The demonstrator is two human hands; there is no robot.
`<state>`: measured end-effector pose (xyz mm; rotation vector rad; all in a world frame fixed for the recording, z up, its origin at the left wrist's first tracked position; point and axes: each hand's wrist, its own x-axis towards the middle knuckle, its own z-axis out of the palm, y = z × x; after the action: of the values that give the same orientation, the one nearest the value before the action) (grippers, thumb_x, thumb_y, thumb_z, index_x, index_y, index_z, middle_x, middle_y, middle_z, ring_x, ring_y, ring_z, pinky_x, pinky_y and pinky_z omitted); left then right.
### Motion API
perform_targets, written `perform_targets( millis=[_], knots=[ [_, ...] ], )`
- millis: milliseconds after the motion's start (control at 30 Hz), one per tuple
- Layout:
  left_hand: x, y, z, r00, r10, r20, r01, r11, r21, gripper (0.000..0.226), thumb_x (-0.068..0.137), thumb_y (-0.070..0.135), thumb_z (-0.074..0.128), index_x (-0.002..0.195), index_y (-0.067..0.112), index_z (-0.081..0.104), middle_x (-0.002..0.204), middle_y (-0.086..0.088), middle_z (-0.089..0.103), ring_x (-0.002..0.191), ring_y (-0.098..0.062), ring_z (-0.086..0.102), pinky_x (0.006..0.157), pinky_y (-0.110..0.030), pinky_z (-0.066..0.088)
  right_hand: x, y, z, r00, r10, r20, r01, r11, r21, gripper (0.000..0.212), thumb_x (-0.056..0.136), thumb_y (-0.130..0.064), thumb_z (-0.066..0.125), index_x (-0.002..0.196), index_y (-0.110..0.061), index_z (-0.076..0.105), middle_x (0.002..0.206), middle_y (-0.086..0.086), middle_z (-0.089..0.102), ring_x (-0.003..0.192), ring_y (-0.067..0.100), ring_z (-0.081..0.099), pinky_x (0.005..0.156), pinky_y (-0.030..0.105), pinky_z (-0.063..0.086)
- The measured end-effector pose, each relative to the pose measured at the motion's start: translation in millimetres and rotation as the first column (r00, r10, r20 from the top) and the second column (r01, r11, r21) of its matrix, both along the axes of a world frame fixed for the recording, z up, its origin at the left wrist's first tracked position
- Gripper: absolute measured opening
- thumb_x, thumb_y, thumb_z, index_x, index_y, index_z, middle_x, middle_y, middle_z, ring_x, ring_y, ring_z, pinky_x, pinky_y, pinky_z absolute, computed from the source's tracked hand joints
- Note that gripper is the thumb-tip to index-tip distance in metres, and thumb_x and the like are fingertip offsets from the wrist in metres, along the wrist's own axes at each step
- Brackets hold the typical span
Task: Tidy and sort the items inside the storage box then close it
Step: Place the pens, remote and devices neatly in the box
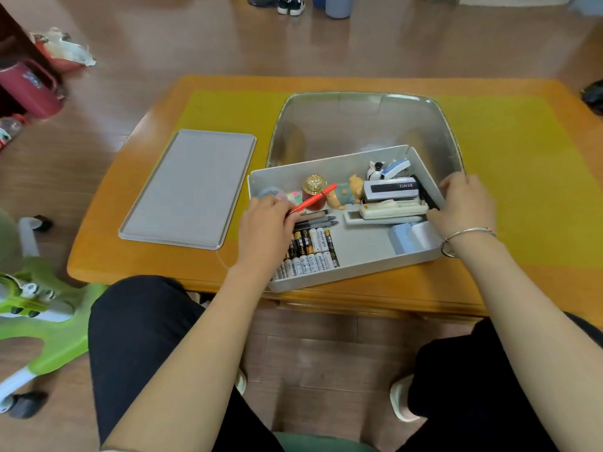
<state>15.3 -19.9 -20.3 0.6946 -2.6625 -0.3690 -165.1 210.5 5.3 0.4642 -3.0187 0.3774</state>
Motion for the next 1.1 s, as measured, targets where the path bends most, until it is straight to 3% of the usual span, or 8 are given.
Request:
perform_targets(
  millis=[200,533,667,867,1100],
  knots=[
    [1.4,-2.8,-3.4,0.999,-0.015,-0.033,0.016,0.999,0.029,0.025,0.094,0.033,0.058,0.111,0.017,0.067,0.106,-0.003,0.065,0.098,-0.020,0.051,0.083,-0.035,0.046,-11.8,-6.9,-3.5,0.995,0.007,0.095,-0.008,1.000,0.017,0.047,0.071,-0.005,0.070,0.112,-0.006,0.047,0.118,0.018,0.046,0.098,0.038,0.053,0.069,0.037,0.043],
    [1.2,-10.8,-7.5,0.994,0.012,-0.112,-0.005,0.998,0.064,0.023,0.095,0.033,0.057,0.109,0.018,0.067,0.102,0.000,0.065,0.091,-0.013,0.049,0.076,-0.027,0.041,-10.9,-2.9,-9.2,0.999,-0.010,-0.040,0.005,0.991,-0.132,0.028,0.073,-0.015,0.065,0.099,-0.005,0.061,0.100,0.016,0.059,0.087,0.035,0.055,0.066,0.032,0.039],
    [1.6,-15.4,-7.6,1.000,-0.001,0.012,0.001,0.999,-0.043,0.027,0.095,0.036,0.055,0.114,0.022,0.067,0.105,-0.001,0.065,0.097,-0.020,0.052,0.079,-0.033,0.034,-11.7,-0.9,-6.5,0.992,0.021,-0.127,-0.049,0.974,-0.222,0.016,0.076,-0.013,0.058,0.087,-0.004,0.065,0.086,0.016,0.064,0.078,0.032,0.054,0.062,0.031,0.036],
    [-10.0,-13.4,-8.2,0.968,0.006,0.250,0.050,0.975,-0.217,0.025,0.092,0.039,0.059,0.111,0.026,0.070,0.109,-0.001,0.064,0.103,-0.023,0.053,0.081,-0.038,0.028,14.6,-19.8,3.3,0.945,0.230,-0.232,-0.303,0.883,-0.358,0.017,0.083,-0.020,0.063,0.096,-0.013,0.070,0.089,0.004,0.068,0.083,0.022,0.061,0.072,0.031,0.048],
    [-24.6,-17.5,-5.3,0.939,0.034,0.343,0.067,0.958,-0.278,0.014,0.090,0.024,0.063,0.103,0.020,0.066,0.105,-0.003,0.064,0.096,-0.023,0.057,0.078,-0.036,0.027,34.2,-49.1,-3.8,0.876,0.469,-0.114,-0.482,0.830,-0.281,0.018,0.084,-0.023,0.067,0.101,-0.019,0.071,0.095,0.001,0.069,0.094,0.020,0.058,0.079,0.034,0.049]
  ],
)
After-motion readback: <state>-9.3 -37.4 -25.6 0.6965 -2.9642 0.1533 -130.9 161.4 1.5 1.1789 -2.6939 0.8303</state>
